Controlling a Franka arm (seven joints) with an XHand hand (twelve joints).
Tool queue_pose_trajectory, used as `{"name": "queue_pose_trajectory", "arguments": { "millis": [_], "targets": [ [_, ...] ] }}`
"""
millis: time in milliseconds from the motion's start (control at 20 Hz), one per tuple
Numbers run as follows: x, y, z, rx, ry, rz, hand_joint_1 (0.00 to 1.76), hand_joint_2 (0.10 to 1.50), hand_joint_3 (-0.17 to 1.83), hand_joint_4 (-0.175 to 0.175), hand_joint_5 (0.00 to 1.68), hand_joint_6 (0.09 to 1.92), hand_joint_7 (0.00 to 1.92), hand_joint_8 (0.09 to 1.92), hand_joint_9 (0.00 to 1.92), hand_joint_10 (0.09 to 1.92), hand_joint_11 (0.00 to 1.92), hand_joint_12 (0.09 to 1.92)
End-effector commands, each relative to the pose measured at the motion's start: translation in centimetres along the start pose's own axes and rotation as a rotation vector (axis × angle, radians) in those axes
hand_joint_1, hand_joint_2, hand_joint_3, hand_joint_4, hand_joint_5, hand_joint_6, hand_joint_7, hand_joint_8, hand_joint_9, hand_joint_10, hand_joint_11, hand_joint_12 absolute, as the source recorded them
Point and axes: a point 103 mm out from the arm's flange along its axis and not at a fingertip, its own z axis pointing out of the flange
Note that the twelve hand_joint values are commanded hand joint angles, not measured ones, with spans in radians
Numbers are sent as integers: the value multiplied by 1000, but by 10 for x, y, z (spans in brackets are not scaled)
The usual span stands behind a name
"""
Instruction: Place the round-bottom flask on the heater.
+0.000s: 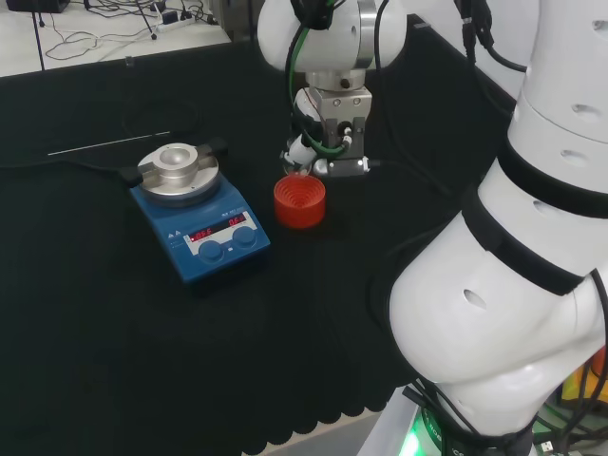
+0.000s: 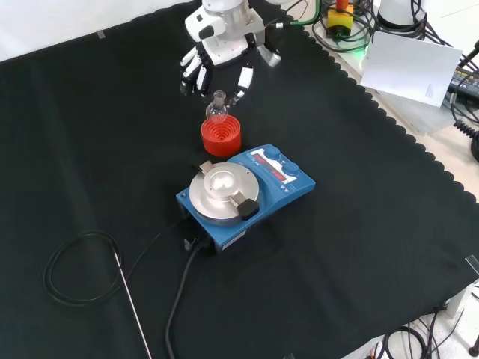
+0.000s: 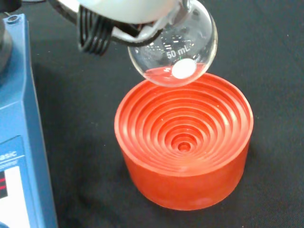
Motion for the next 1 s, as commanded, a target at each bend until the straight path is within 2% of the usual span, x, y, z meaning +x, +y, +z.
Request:
{"name": "queue_pose_trajectory", "arguments": {
  "millis": [50, 500, 1000],
  "targets": [
    [16, -15, -35, 1, -44, -12, 1124, 682, 730, 37, 1146, 929, 453, 698, 708, 592, 415, 1330],
    [47, -9, -57, 12, -52, -62, 1123, 680, 736, 44, 1144, 935, 452, 699, 709, 594, 425, 1327],
    [103, 1, -69, 8, -77, -149, 1122, 677, 741, 48, 1144, 937, 452, 700, 709, 595, 430, 1324]
  ]
}}
